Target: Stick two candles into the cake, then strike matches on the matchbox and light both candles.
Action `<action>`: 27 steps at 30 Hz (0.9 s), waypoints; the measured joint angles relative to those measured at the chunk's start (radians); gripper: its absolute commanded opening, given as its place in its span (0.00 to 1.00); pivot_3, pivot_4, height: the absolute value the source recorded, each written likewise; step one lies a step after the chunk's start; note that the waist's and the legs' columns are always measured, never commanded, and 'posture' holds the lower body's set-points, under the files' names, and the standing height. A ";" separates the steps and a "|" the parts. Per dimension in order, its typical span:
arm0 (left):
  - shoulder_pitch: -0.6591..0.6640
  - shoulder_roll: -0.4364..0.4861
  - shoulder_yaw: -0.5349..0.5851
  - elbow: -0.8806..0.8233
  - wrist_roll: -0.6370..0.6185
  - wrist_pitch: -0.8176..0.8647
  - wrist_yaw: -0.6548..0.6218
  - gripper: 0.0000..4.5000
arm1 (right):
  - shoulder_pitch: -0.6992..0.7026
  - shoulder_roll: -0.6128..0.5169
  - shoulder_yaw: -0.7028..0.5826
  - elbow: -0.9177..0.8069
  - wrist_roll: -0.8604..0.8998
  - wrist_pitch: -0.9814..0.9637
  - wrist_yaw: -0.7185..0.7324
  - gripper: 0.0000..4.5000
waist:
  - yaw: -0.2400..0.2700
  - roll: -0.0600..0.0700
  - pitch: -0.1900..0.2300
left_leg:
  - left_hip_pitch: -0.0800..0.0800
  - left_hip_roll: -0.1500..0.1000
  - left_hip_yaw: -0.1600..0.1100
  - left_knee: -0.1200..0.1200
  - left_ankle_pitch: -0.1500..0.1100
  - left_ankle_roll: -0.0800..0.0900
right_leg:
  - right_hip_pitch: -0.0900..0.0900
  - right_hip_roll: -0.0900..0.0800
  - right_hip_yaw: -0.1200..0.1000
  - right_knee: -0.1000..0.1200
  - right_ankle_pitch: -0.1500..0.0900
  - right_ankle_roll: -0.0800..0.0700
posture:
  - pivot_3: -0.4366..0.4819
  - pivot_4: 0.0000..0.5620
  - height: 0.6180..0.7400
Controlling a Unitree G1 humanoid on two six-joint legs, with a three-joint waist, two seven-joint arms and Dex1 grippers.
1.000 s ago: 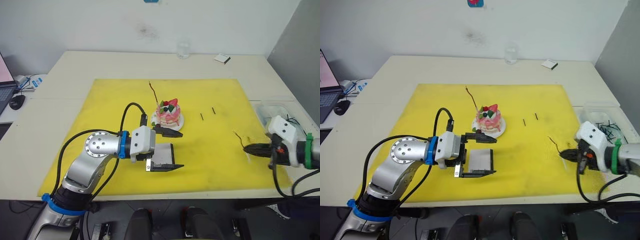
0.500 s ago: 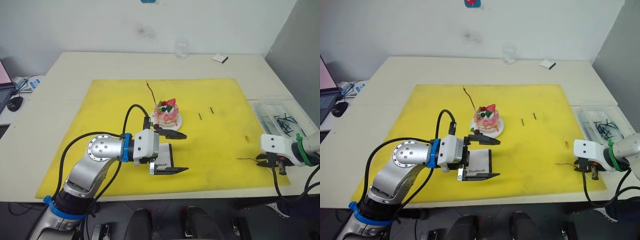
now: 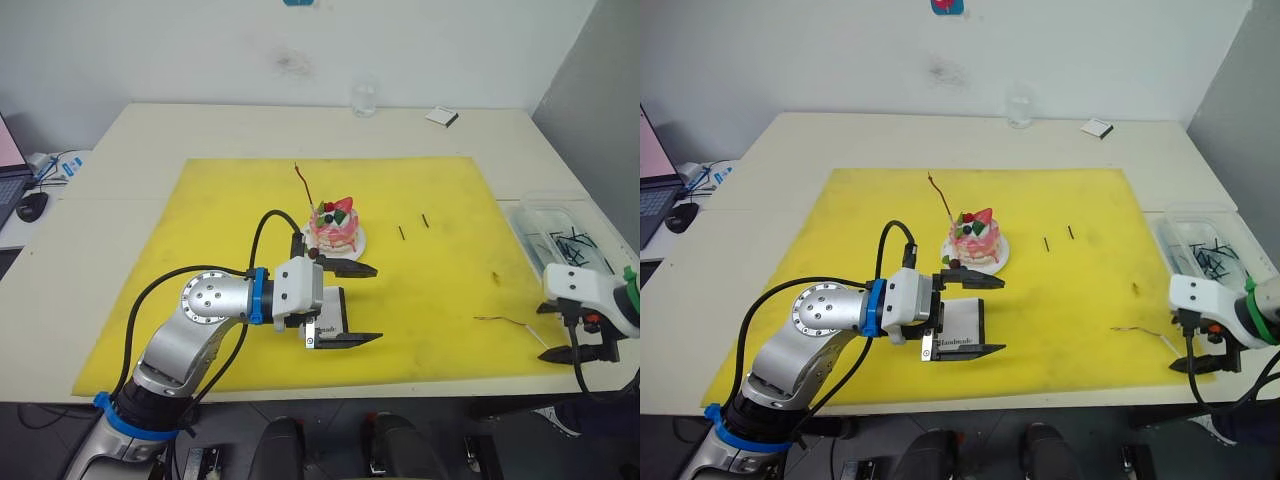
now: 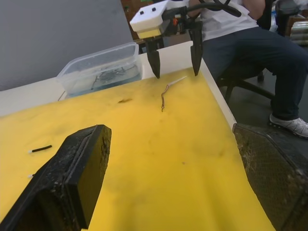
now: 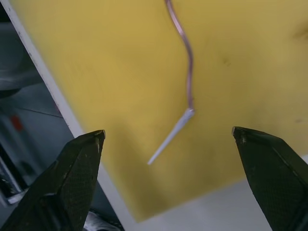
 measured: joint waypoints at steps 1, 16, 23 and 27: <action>0.002 0.000 0.000 -0.003 0.000 0.000 0.003 1.00 | 0.012 0.004 -0.007 0.000 0.000 0.012 -0.009 1.00 | -0.001 0.000 0.000 | 0.000 0.000 0.000 0.000 0.000 0.000 | 0.000 0.000 0.000 0.000 0.000 0.000 | 0.48 0.27 1.00; 0.014 -0.008 -0.001 -0.027 0.000 0.001 0.018 1.00 | 0.064 0.027 -0.064 -0.006 0.036 0.053 -0.063 0.23 | -0.001 0.000 0.000 | 0.000 0.000 0.000 0.000 0.000 0.000 | 0.000 0.000 0.000 0.000 0.000 0.001 | 0.48 0.27 1.00; 0.012 -0.009 -0.002 -0.027 0.001 0.001 0.018 1.00 | 0.070 0.029 -0.064 0.010 0.038 0.038 -0.068 0.00 | -0.001 0.000 0.000 | 0.000 -0.001 0.000 0.000 0.000 0.000 | 0.000 0.000 0.000 0.000 0.000 0.001 | 0.48 0.27 1.00; 0.008 -0.012 -0.002 -0.025 0.001 0.001 0.018 1.00 | 0.067 0.039 -0.064 0.023 0.039 0.038 -0.075 0.00 | -0.001 0.000 0.000 | 0.000 -0.001 0.000 0.000 0.000 0.000 | 0.000 0.000 0.000 0.000 0.000 0.001 | 0.48 0.27 1.00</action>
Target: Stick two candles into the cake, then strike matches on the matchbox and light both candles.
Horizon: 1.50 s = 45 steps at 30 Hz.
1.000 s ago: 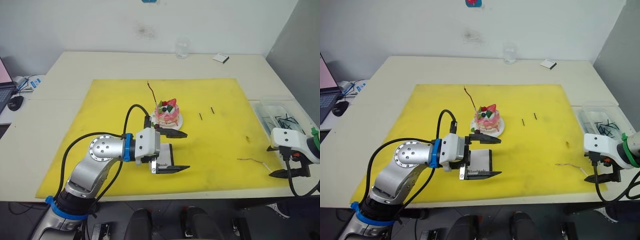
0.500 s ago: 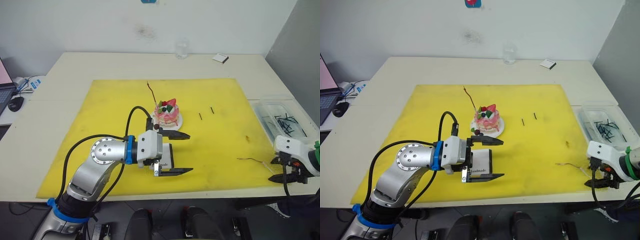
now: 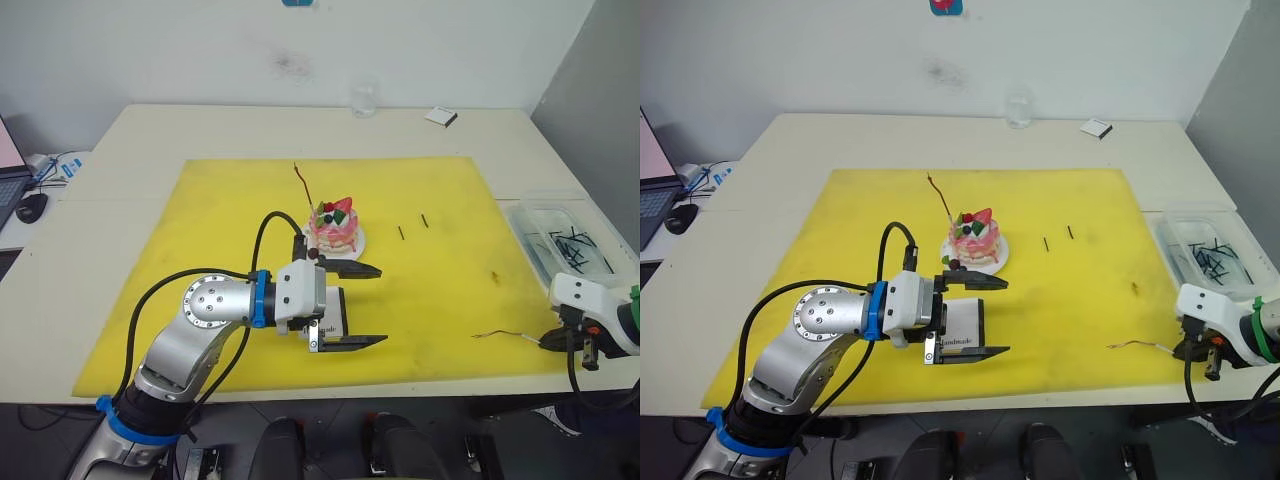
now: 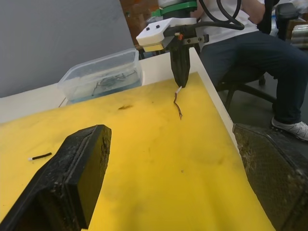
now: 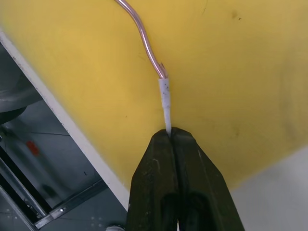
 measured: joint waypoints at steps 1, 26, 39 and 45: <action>-0.004 -0.001 0.000 0.000 0.000 0.000 0.000 1.00 | -0.001 0.003 0.000 0.002 0.001 0.002 -0.002 0.00 | 0.000 0.000 0.000 | 0.000 0.000 0.000 0.000 0.000 0.000 | 0.000 0.000 0.000 0.000 0.000 0.000 | 0.48 0.27 1.00; 0.034 0.004 0.000 0.001 -0.003 0.009 -0.001 1.00 | -0.193 0.173 -0.118 -0.086 0.310 0.432 -0.166 0.00 | 0.001 0.001 0.000 | -0.001 0.000 -0.001 0.000 0.000 0.000 | 0.000 0.000 0.000 0.000 0.000 0.000 | 0.48 0.27 1.00; 0.052 0.015 0.001 -0.013 -0.009 0.021 -0.003 1.00 | -0.083 0.058 -0.100 -0.040 0.236 0.270 -0.132 0.00 | -0.006 0.001 -0.001 | 0.001 0.001 0.001 0.000 0.000 0.000 | 0.000 0.001 0.000 0.000 0.001 0.001 | 0.48 0.27 1.00; 0.068 0.015 0.000 -0.033 -0.010 0.021 0.002 1.00 | -0.175 0.123 -0.098 -0.084 0.300 0.313 -0.148 0.00 | 0.004 0.003 -0.002 | -0.001 0.001 -0.002 0.000 0.000 0.000 | 0.000 0.001 0.000 0.000 0.001 0.001 | 0.48 0.27 1.00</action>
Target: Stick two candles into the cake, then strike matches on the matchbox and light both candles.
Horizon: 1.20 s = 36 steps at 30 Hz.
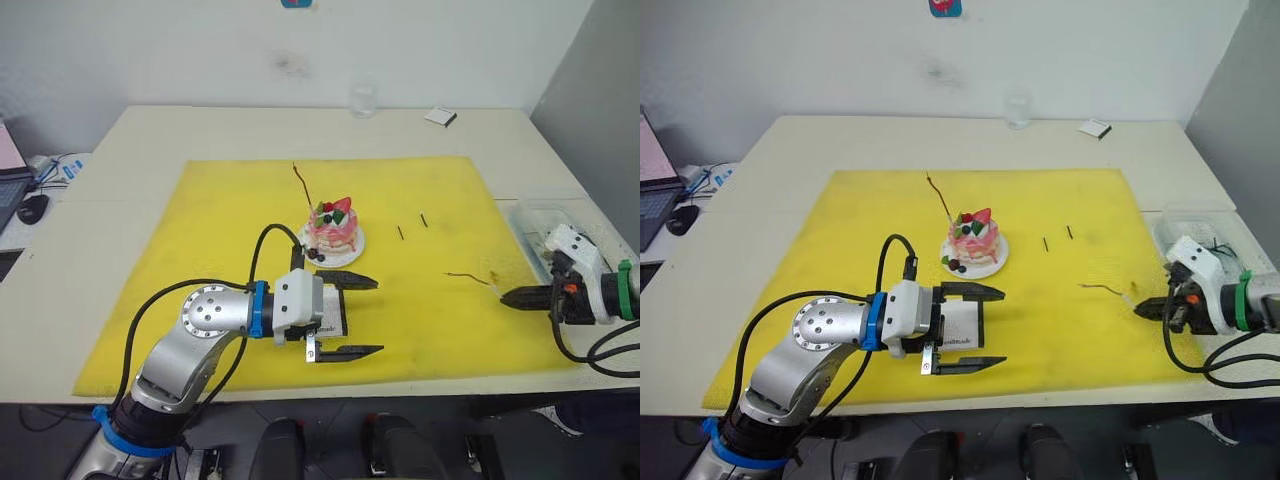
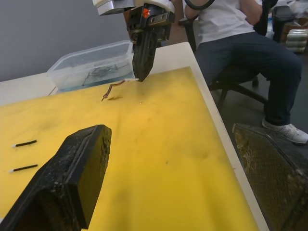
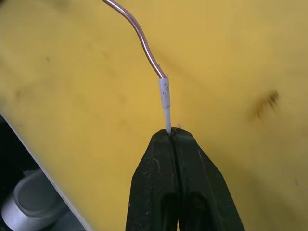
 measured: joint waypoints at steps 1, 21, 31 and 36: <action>0.004 0.000 0.000 -0.007 0.000 0.001 0.001 1.00 | 0.023 -0.024 0.005 -0.002 -0.010 -0.007 0.006 0.00 | 0.006 0.000 0.000 | -0.001 0.000 0.000 0.000 0.000 0.000 | 0.000 -0.001 0.000 -0.001 -0.001 0.000 | 0.48 0.27 1.00; 0.066 0.023 0.003 -0.079 -0.012 0.040 0.044 1.00 | 0.296 -0.208 0.026 0.168 -0.264 -0.410 0.133 0.09 | 0.015 0.007 -0.004 | 0.002 -0.001 0.003 0.001 0.000 0.000 | 0.000 -0.001 0.001 0.000 -0.001 0.000 | 0.48 0.27 1.00; 0.069 0.025 0.003 -0.094 -0.012 0.056 0.061 1.00 | 0.221 -0.205 0.045 0.112 -0.264 -0.387 0.161 0.88 | 0.015 0.007 -0.004 | 0.002 -0.001 0.003 0.000 0.000 0.000 | 0.000 -0.001 0.000 0.000 -0.001 0.000 | 0.48 0.27 1.00; 0.074 0.023 0.003 -0.108 -0.012 0.062 0.068 1.00 | 0.182 -0.193 0.079 0.062 -0.266 -0.347 0.161 0.99 | 0.016 0.007 -0.004 | 0.001 -0.001 0.003 0.000 0.000 0.000 | 0.000 -0.001 0.000 0.000 -0.001 0.000 | 0.48 0.27 1.00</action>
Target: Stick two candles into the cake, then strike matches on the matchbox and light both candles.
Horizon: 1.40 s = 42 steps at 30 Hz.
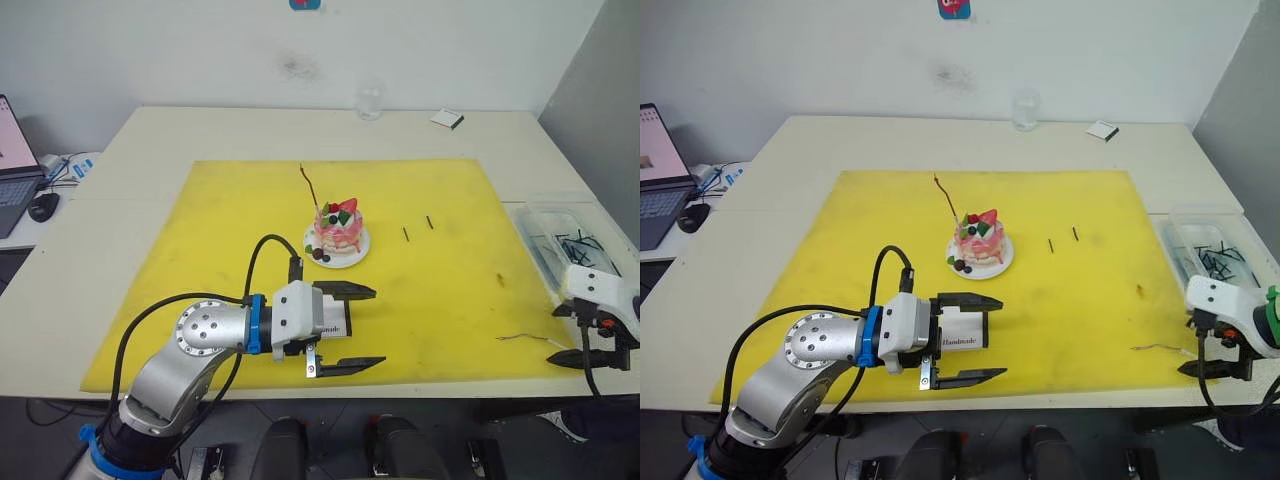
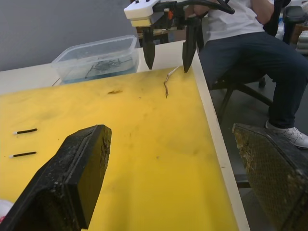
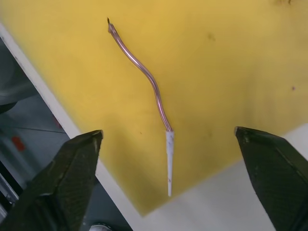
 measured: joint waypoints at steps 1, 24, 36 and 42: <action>0.000 -0.002 0.000 -0.003 0.000 0.000 0.004 1.00 | -0.004 0.009 0.014 0.005 -0.004 -0.003 -0.001 0.99 | 0.000 0.000 0.000 | 0.000 0.000 0.000 0.000 0.000 0.000 | 0.000 0.000 0.000 0.000 0.000 0.000 | 0.48 0.27 1.00; -0.007 -0.010 0.000 0.025 0.017 -0.021 0.016 1.00 | -0.052 0.038 0.048 0.094 -0.035 -0.003 0.019 0.00 | 0.001 0.000 0.000 | 0.000 0.000 0.000 0.000 0.000 0.000 | 0.000 0.000 0.000 0.000 0.000 0.000 | 0.48 0.27 1.00; -0.013 -0.011 0.128 0.049 -0.068 0.082 0.103 1.00 | -0.656 0.843 -0.163 0.141 0.297 0.262 -0.438 0.00 | -0.036 -0.002 0.000 | 0.000 0.003 -0.008 0.001 0.001 0.001 | 0.000 0.007 0.000 0.001 0.007 -0.001 | 0.48 0.27 1.00; 0.003 -0.012 0.240 0.042 -0.130 0.208 0.222 1.00 | -0.670 1.142 -0.126 0.286 0.202 -0.088 -0.612 0.00 | -0.018 -0.002 0.000 | -0.004 0.002 -0.002 0.000 0.001 0.001 | -0.002 0.003 0.001 -0.001 0.005 0.002 | 0.48 0.27 1.00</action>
